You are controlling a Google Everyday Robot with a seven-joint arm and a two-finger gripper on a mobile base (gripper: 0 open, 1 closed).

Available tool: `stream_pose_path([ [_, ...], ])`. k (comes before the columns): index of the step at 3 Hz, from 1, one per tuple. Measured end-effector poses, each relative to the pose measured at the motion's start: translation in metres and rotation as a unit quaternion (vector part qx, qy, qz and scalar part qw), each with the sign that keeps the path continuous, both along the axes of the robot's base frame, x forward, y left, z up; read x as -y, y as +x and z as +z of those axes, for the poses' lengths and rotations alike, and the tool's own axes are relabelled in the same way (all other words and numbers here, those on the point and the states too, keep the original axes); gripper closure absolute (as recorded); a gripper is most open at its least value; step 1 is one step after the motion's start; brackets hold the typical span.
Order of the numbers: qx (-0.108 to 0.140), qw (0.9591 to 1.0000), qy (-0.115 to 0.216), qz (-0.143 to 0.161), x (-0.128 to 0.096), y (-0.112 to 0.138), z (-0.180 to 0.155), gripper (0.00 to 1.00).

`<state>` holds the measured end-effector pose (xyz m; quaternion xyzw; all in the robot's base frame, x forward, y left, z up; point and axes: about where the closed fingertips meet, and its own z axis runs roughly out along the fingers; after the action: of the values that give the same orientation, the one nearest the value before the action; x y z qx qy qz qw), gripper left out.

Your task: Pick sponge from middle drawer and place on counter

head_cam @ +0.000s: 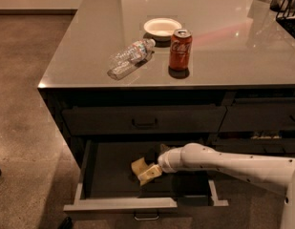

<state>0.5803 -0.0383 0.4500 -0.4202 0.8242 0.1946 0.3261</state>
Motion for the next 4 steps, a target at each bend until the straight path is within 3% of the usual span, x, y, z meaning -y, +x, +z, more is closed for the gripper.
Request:
stream_pose_path([
  [2,0.026,0.9996,0.012,-0.005,-0.004,0.016,-0.048,0.00],
  [3,0.024,0.9996,0.013,-0.007,-0.003,0.020,-0.064,0.00],
  [4,0.009,0.9997,0.013,-0.018,0.004,0.024,-0.082,0.27],
])
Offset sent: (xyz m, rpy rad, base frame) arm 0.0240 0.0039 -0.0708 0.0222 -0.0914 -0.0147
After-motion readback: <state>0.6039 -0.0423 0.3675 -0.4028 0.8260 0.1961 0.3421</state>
